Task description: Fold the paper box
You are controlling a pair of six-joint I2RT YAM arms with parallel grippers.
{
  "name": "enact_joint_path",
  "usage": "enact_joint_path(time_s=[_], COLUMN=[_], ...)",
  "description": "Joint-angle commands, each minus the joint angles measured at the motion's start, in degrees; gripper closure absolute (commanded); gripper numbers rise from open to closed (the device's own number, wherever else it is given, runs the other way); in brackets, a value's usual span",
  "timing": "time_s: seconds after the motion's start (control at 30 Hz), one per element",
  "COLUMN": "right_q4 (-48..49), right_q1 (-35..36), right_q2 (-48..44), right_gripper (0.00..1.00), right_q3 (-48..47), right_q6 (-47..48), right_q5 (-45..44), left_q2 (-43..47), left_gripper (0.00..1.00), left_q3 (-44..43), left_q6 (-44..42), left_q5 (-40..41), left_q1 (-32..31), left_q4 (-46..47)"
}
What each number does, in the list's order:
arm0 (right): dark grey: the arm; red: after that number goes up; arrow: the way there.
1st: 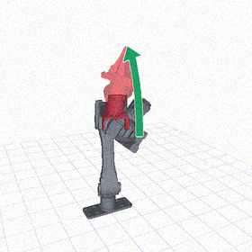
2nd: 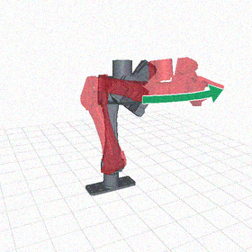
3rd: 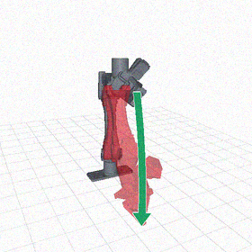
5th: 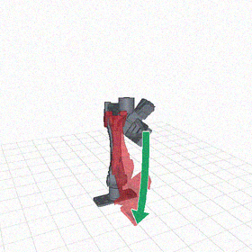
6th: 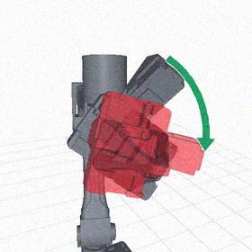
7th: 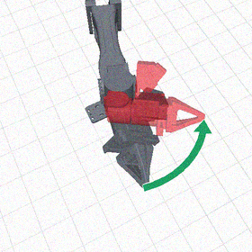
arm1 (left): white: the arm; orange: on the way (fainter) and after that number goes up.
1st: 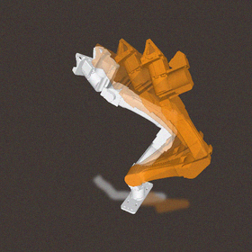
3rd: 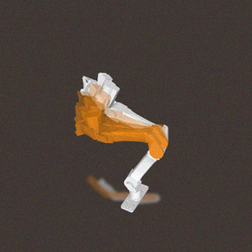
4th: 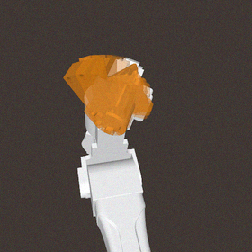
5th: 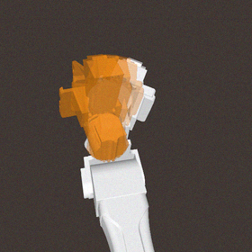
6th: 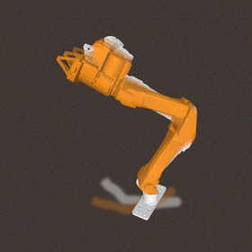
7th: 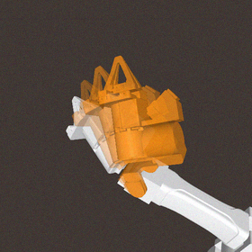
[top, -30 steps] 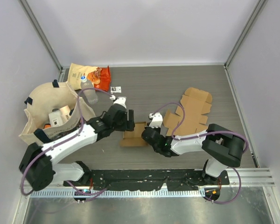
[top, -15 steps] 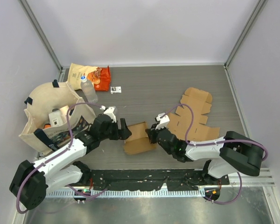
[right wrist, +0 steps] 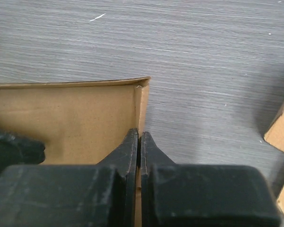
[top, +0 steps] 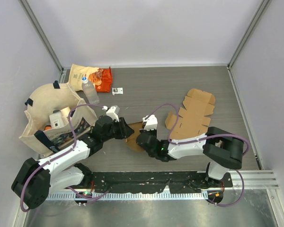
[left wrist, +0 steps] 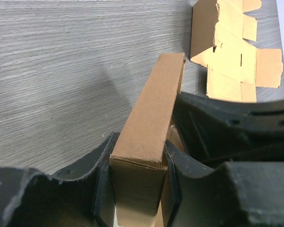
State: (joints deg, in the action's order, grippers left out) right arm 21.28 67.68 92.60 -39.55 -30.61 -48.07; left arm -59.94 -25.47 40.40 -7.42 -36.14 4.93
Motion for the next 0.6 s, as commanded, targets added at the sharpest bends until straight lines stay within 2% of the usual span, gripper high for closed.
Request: enact_joint_path(time_s=[0.0, 0.1, 0.23, 0.33, 0.37, 0.4, 0.5, 0.57], right_q4=[-6.1, -0.2, 1.7, 1.5, -0.3, -5.2, -16.1, -19.2], right_q1=[4.3, 4.4, 4.1, 3.3, 2.1, 1.2, -1.1, -2.0], right_q2=[2.9, 1.8, -0.6, -4.5, -5.6, -6.8, -11.6, -15.8], right_gripper=[0.99, 0.99, 0.99, 0.77, 0.57, 0.48, 0.33, 0.26], right_q3=[-4.5, -3.1, -1.3, 0.9, 0.7, -0.3, -3.2, -3.3], right_q6=[-4.6, -0.3, 2.0, 2.5, 2.1, 1.8, -0.3, -0.1], right_q5=[-15.9, -12.0, -8.6, -4.5, -2.8, -0.2, 3.1, 7.5], left_q2=[-0.1, -0.4, 0.0, -0.4, -0.6, -1.1, -2.7, -3.4], left_gripper=[0.62, 0.62, 0.64, 0.65, 0.65, 0.65, 0.66, 0.66], left_q3=[-0.1, 0.2, 0.5, 0.5, 0.4, 0.4, 0.5, 0.5], left_q6=[2.4, 2.5, 2.6, 2.5, 2.5, 2.4, 2.2, 2.1], left_q5=[-0.6, -0.4, 1.1, 1.4, 2.1, 2.3, 2.5, 2.5], left_q1=[-1.3, -1.3, -1.3, -1.3, -1.2, -1.3, -1.3, -1.3], left_q4=[5.9, 5.1, 4.3, 4.4, 4.3, 4.2, 5.0, 5.6])
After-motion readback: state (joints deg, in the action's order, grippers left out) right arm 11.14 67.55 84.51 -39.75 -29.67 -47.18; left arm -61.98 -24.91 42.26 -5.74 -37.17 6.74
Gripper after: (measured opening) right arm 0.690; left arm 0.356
